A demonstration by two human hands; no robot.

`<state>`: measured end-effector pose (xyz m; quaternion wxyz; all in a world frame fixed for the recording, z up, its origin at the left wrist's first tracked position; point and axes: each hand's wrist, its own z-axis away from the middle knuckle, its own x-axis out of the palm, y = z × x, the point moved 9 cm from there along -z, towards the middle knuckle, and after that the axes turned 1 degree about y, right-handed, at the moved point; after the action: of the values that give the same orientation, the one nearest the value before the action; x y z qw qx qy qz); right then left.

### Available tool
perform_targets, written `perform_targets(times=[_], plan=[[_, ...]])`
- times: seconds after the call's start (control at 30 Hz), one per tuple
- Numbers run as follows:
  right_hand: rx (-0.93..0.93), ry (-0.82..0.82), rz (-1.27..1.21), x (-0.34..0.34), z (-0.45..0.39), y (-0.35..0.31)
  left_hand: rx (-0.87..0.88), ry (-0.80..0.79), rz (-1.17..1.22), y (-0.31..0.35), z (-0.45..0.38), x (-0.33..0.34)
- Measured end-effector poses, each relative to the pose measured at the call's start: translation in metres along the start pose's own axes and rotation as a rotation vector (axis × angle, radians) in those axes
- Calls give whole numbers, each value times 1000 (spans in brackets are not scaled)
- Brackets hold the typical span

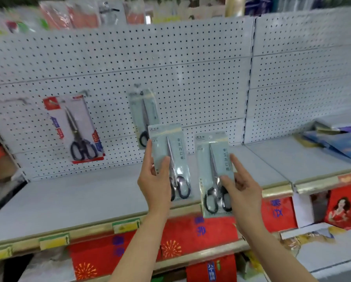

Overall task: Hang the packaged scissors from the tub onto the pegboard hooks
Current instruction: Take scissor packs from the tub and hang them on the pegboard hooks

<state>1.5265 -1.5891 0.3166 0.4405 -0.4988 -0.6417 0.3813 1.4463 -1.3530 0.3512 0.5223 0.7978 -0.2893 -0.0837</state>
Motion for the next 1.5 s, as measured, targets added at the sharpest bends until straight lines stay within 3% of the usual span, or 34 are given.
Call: perform_targets(times=[0.33, 0.63, 1.07, 1.5], plan=[[-170, -28, -24, 64, -30, -60, 99, 82, 13, 37, -78, -1], [-129, -52, -30, 92, -41, -52, 111, 94, -126, 37, -121, 9], [-136, -66, -40, 114, -54, -48, 187, 101, -130, 23, -134, 14], [-146, -83, -63, 120, -61, -49, 152, 128, -102, 10, -138, 14]])
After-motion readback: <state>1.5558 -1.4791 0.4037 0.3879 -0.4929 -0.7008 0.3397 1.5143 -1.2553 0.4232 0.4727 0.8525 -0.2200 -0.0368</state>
